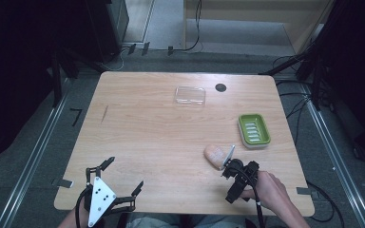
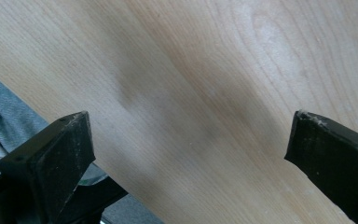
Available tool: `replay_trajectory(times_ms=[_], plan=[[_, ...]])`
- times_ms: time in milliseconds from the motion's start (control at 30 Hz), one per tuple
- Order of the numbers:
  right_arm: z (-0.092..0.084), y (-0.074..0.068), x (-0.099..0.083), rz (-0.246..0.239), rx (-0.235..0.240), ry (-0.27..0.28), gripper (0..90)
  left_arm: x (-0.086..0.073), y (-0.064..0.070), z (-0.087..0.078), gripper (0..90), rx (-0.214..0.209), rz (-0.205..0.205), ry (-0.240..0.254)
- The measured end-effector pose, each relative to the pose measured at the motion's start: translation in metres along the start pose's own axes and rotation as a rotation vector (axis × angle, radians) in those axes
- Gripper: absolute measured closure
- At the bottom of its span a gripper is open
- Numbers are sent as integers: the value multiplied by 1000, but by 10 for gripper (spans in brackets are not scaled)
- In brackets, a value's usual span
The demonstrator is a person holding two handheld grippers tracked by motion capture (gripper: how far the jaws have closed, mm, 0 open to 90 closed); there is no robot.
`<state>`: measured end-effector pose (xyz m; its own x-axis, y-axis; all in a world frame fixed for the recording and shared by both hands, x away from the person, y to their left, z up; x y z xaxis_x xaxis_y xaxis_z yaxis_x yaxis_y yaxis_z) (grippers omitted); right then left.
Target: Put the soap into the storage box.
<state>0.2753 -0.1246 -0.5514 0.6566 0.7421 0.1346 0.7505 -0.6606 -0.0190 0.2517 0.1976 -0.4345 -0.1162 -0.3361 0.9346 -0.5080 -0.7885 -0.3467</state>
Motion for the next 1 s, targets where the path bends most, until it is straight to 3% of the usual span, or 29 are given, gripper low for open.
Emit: replay_trajectory(times_ms=[267, 1000], plan=[[-2, 3, 0, 7, -14, -1, 14, 0, 0, 0, 0, -1, 3, -1], [-18, 3, 20, -33, -33, 9, 14, -1, 0, 0, 0, 1, 5, -4]])
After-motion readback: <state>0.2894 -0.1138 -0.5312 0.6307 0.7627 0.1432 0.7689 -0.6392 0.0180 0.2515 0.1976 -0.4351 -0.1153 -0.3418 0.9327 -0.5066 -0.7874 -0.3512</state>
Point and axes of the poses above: each handheld gripper's, and its own axes: z roughly forward along the jaws, x roughly out of its top, y roughly to its right, the point moved 10 cm from there along z, roughly forward along the jaws, and after that the axes turned 9 degrees about y, right-handed, at the moved point
